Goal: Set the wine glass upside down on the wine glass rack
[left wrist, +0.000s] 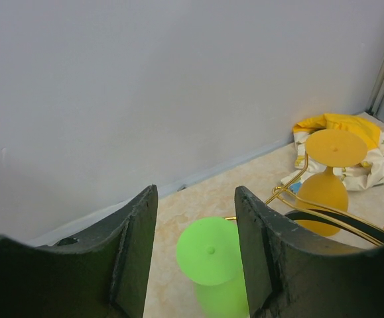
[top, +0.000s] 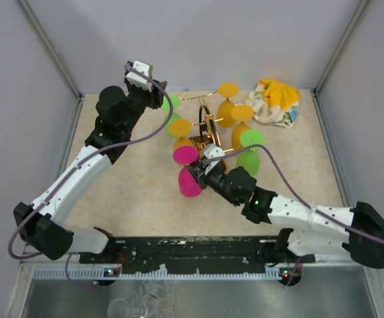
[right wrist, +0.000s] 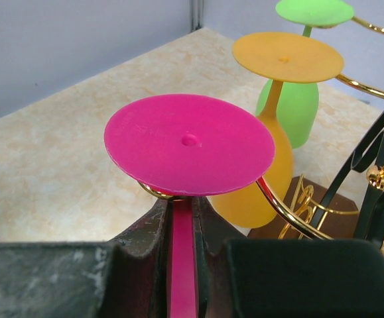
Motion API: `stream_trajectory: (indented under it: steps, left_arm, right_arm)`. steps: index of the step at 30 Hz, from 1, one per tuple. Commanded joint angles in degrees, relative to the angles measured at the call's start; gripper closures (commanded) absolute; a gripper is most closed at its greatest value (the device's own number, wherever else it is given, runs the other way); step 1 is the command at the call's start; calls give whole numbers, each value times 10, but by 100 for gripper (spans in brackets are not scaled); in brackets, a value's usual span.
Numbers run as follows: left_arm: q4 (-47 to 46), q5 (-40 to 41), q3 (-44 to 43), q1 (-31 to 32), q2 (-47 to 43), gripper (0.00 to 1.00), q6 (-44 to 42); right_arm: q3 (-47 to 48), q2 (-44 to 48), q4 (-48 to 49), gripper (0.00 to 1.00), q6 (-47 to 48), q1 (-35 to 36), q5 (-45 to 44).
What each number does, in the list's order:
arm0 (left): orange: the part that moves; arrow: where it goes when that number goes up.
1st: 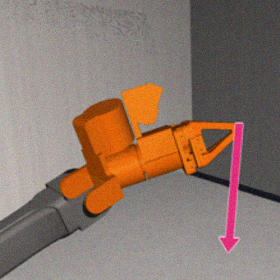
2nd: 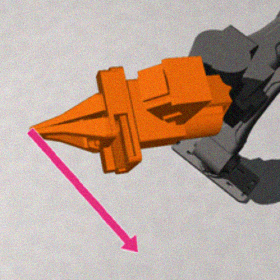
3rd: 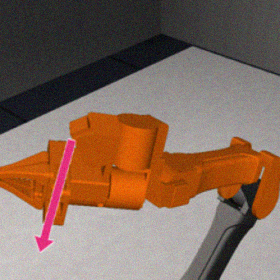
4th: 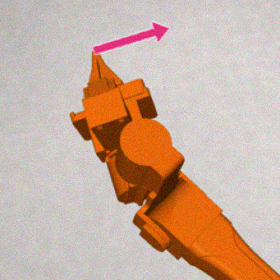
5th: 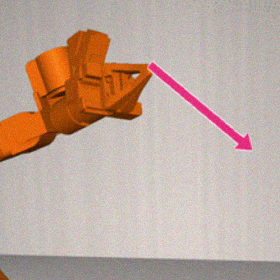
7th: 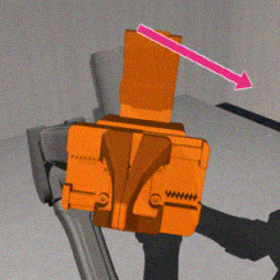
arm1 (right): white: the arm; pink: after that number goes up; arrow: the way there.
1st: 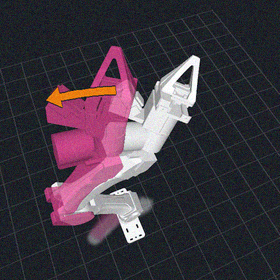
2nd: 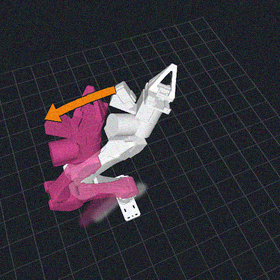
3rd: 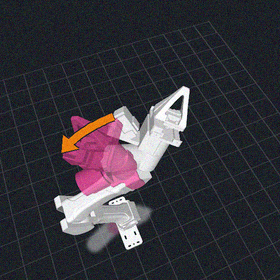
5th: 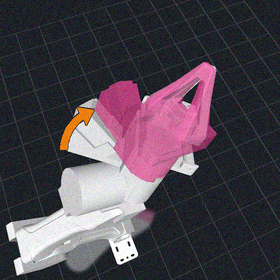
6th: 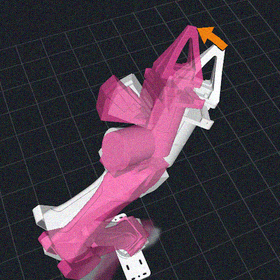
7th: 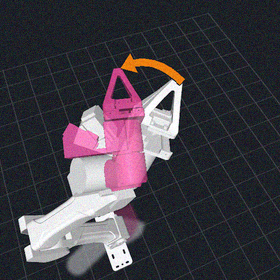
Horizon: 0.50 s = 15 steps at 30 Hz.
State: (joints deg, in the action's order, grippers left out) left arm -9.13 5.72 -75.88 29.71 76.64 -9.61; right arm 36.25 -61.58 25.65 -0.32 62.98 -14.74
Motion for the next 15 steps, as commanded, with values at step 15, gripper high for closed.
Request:
stream_trajectory:
  steps: [15]
  left_arm:
    - [-30, -11, 11, -11, -16, 43, 11]
  right_arm:
    - [-29, -8, 125, 100, 56, 14, 33]
